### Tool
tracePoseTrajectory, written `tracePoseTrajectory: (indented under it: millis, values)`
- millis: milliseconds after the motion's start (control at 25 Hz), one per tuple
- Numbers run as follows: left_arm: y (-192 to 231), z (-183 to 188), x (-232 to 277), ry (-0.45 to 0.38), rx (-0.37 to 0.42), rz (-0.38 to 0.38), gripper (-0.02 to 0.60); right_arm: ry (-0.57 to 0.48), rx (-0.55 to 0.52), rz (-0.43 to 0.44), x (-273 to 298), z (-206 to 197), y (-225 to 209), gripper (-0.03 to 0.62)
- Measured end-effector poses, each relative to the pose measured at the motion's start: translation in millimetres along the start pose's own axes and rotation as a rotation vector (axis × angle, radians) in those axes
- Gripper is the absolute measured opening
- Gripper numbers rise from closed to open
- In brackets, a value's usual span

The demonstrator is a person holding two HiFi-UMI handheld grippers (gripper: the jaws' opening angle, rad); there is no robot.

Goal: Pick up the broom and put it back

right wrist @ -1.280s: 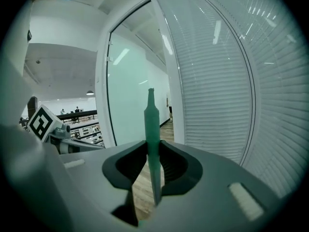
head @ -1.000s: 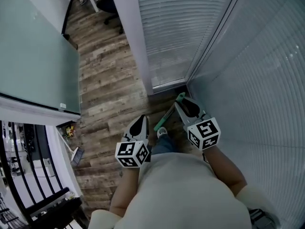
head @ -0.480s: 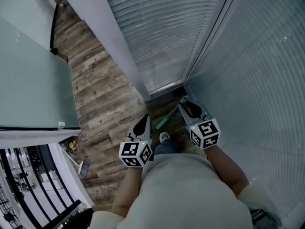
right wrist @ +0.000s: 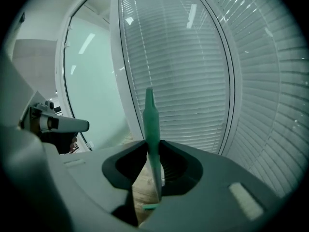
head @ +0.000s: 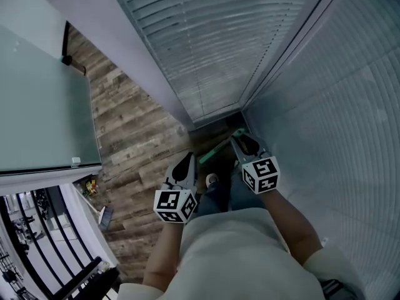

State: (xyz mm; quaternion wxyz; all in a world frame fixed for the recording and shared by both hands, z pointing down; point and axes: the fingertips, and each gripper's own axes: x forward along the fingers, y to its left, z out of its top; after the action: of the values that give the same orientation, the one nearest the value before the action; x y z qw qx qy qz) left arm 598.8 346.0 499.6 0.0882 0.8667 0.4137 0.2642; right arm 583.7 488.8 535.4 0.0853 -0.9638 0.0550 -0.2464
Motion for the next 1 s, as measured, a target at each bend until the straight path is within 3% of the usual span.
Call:
tracePoseTrajectory:
  millis: [600, 1000]
  values:
    - [40.0, -36.2, 35.7, -0.004, -0.080, 0.125, 0.006, 0.156, -0.046, 0.065, 83.1, -64.7, -19.9, 0.095]
    - [47.2, -66.0, 41.1, 0.009, -0.090, 0.173, 0.006, 0.148, -0.015, 0.064, 116.2, -89.1, -42.1, 0.094]
